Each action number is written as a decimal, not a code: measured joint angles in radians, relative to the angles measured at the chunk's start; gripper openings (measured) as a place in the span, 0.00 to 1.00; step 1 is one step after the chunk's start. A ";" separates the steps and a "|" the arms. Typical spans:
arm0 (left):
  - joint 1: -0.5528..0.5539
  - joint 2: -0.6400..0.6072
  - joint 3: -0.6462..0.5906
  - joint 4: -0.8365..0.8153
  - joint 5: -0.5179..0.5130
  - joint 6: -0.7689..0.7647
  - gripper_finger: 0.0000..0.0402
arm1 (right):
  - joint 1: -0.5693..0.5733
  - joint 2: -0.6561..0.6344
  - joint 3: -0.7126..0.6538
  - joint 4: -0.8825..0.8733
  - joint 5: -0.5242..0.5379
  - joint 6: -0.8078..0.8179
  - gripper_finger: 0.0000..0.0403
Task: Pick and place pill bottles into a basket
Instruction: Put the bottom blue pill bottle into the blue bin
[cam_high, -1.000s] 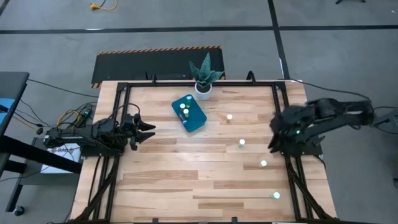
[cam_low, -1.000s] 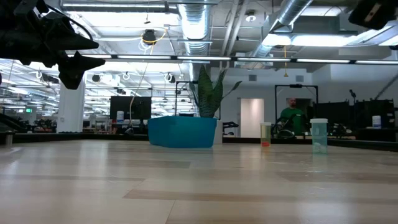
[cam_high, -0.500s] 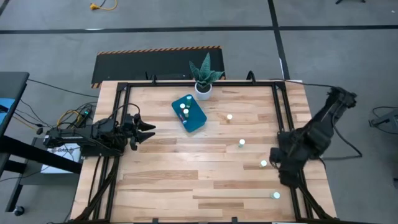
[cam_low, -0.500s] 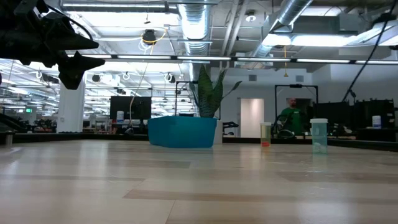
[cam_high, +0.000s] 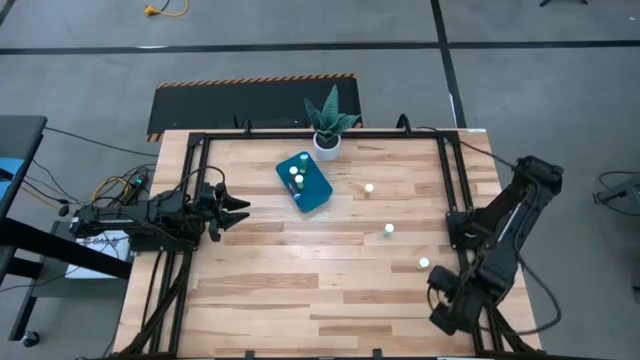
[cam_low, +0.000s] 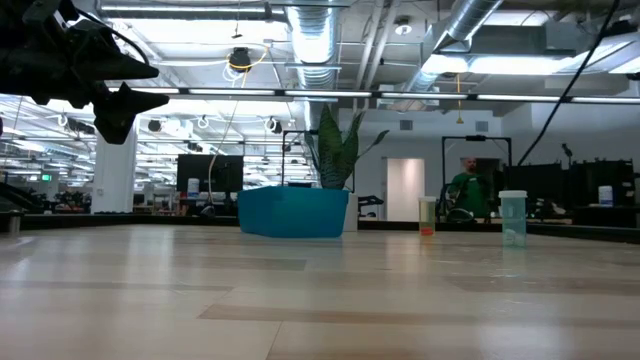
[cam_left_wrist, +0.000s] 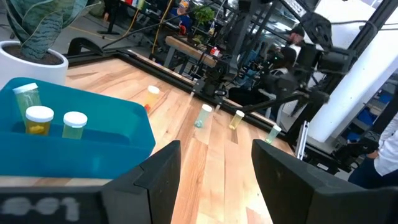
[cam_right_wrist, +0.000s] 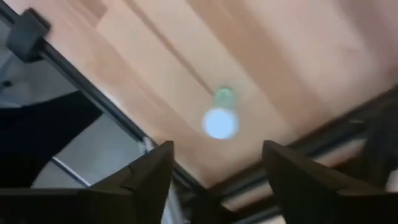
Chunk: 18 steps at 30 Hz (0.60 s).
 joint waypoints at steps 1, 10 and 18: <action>0.000 0.000 0.000 0.000 0.000 0.000 0.46 | 0.000 0.019 0.000 0.026 0.001 0.014 0.62; 0.000 0.000 0.000 0.000 0.000 0.000 0.46 | 0.018 0.113 0.000 0.078 -0.004 0.145 0.67; 0.000 0.000 0.000 0.000 0.000 -0.001 0.46 | 0.047 0.160 -0.001 0.065 -0.006 0.171 0.66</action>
